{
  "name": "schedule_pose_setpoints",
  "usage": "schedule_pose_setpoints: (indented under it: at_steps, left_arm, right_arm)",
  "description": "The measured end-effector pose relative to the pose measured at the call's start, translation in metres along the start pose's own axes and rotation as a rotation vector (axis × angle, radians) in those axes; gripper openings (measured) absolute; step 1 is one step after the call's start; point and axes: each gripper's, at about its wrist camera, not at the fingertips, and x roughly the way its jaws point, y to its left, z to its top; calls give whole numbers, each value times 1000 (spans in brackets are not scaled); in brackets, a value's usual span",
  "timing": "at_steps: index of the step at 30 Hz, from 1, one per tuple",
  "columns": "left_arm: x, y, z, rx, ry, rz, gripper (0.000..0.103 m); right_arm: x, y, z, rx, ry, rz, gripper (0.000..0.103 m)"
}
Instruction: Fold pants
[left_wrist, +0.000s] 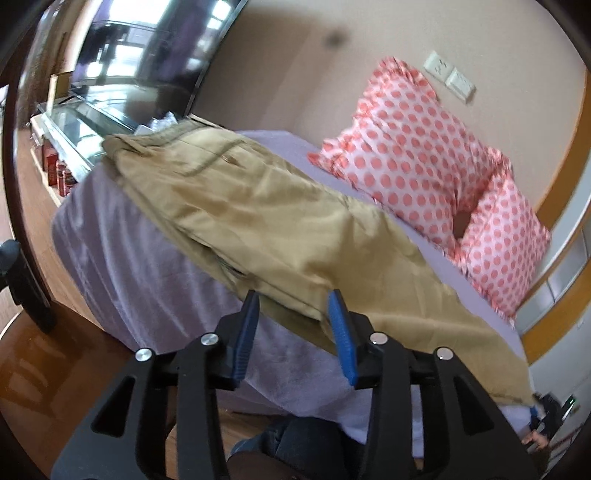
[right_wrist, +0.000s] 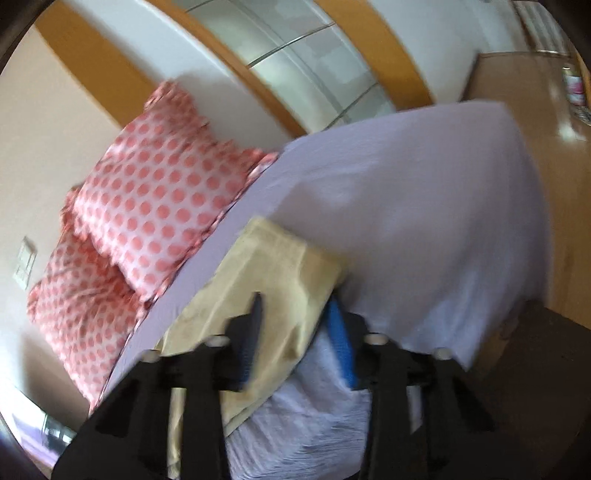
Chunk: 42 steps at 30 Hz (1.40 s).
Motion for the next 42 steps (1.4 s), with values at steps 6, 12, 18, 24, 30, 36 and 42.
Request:
schedule_pose_setpoints:
  at_steps: [6,12,18,24,30,36,42]
  left_arm:
    - [-8,19,4,-58,-41,22,73]
    - [-13,23,2,-85,-86,19,89]
    - [-7,19,3,-74,-90,6,95]
    - [7,26,6,-96,-53,-30,96]
    - [21,17,11,-76,-44,-30,96]
    - [41,14,22,-97,-4,26,94]
    - [35,25,55,-137,-72,50,89]
  right_arm:
    - [0,40,0,-132,-51,137,3]
    - [-2,192,-46,-419,54,488,3]
    - [5,313,-198,-753,407,791,3]
    - [-8,313,-278,-975,596,757,58]
    - [-9,288,-229,-813,530,756,86]
    - [3,291,-235,-756,584,732,87]
    - [4,290,-241,-762,597,737,87]
